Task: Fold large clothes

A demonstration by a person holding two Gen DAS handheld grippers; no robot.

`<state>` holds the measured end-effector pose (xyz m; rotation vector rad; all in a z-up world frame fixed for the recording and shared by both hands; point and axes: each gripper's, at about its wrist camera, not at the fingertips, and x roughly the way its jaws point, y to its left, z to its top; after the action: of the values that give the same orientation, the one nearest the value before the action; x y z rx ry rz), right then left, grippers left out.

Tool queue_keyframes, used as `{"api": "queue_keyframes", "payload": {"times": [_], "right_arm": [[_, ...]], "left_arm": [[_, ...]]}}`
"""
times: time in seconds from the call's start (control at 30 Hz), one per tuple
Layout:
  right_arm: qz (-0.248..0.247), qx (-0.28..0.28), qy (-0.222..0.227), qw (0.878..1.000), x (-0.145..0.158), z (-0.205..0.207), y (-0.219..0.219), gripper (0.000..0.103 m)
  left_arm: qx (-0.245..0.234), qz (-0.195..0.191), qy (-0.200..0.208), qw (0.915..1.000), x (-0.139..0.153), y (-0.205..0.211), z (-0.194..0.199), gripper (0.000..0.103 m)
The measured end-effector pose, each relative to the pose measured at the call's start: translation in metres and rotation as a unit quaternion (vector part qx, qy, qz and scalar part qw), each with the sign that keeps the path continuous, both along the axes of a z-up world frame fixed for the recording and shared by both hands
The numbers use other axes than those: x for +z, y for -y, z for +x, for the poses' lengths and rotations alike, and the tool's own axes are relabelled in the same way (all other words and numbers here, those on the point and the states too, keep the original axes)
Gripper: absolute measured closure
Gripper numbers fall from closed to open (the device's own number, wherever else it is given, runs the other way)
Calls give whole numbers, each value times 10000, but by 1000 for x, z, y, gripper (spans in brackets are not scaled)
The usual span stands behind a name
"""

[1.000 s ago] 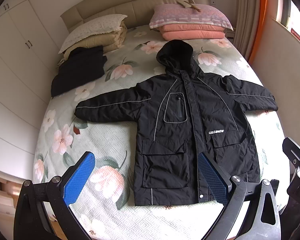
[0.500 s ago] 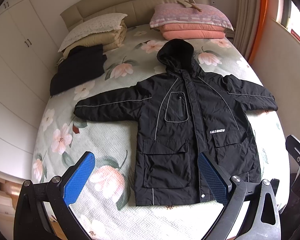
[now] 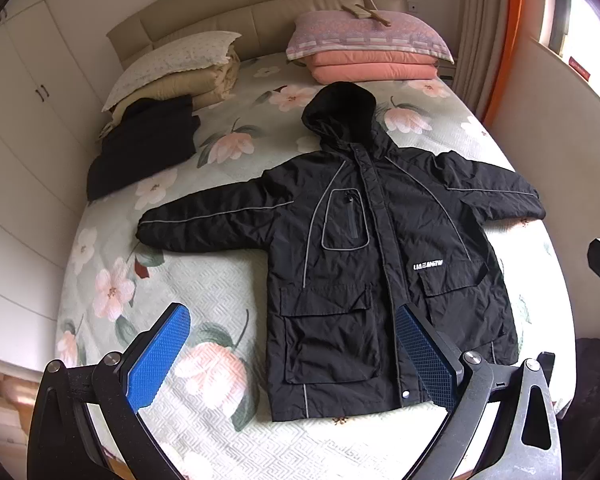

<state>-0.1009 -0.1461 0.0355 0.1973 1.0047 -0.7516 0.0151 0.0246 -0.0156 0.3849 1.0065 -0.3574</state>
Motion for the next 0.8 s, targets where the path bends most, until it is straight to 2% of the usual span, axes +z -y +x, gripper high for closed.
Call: {"api": "queue_keyframes", "payload": {"times": [0.4,0.8], "right_arm": [[-68,25,-48,10000,7,-8,2,0],[-15,582,90,9983,18,-13,26,0]], "left_arm": [[-71,-44,-7,10000,1,6,-8,1],[379,-45,178,9991,25,28,-25,1]]}}
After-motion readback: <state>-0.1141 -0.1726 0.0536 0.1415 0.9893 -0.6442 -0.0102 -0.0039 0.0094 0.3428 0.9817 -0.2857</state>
